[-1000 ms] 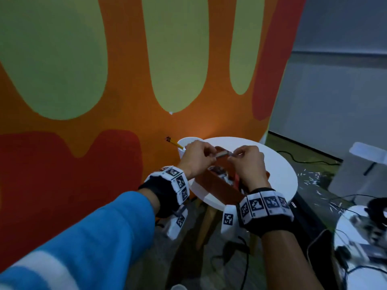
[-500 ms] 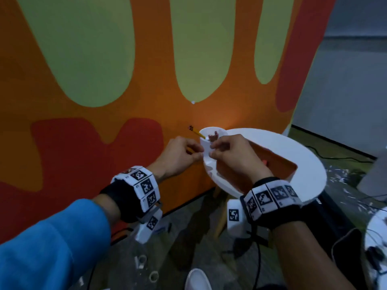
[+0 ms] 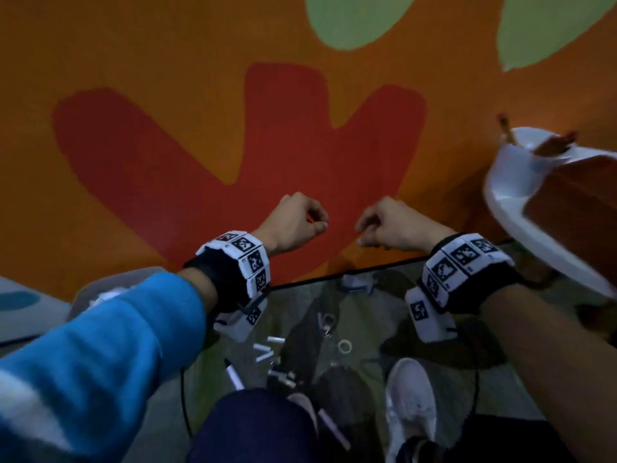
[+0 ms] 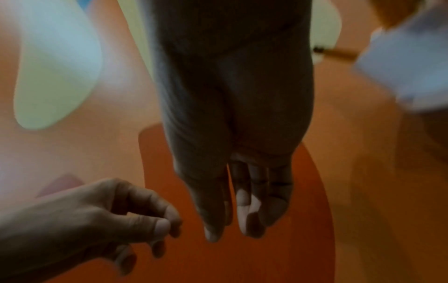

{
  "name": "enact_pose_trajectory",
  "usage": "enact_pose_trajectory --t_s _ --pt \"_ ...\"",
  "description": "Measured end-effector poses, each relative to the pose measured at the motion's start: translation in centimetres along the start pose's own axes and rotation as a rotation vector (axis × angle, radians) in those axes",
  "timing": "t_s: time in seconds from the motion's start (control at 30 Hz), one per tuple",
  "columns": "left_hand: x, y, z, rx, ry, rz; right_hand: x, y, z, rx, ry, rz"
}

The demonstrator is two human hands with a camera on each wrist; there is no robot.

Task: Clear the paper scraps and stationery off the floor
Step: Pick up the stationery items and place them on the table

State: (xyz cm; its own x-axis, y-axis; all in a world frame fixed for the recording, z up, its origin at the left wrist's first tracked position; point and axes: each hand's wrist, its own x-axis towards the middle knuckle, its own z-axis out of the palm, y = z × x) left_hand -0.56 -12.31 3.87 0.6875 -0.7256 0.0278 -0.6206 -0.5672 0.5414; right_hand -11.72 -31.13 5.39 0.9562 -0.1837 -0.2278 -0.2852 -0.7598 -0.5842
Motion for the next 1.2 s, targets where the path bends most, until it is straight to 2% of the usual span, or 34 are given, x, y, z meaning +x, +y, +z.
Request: enact_pose_trajectory --t_s 0.17,0.27,0.43,0.5,0.6,0.73,0.93,1.07,1.2 --pt "-5.2 -13.4 5.3 0.01 -0.094 -0.235 6.0 0.9 14.5 0.099 -0.243 0.091" --pt "-7.9 -19.5 9.5 0.035 -0.186 -0.333 8.4 2.7 21.9 0.202 -0.346 0.161" --pt "-10.6 -27.0 16.8 -0.016 -0.31 -0.483 11.0 5.7 31.6 0.218 -0.263 0.259" --pt "-11.0 -28.4 19.3 -0.038 -0.356 -0.504 11.8 6.6 34.3 0.09 -0.295 0.283" --pt "-10.8 -29.9 22.3 -0.009 -0.399 -0.508 13.6 8.3 38.1 -0.056 -0.305 0.239" --pt "-10.4 -31.3 24.8 0.096 -0.383 -0.402 14.5 9.1 40.8 0.003 -0.317 0.269" --pt "-10.5 -33.0 27.3 0.207 -0.324 -0.351 16.1 9.2 43.4 -0.07 -0.219 0.243" --pt "-10.4 -33.5 27.0 0.197 -0.319 -0.332 16.2 8.9 43.2 -0.095 -0.236 0.209" --pt "-9.9 -33.4 24.4 0.121 -0.245 -0.399 16.2 9.0 40.5 -0.038 -0.22 0.227"
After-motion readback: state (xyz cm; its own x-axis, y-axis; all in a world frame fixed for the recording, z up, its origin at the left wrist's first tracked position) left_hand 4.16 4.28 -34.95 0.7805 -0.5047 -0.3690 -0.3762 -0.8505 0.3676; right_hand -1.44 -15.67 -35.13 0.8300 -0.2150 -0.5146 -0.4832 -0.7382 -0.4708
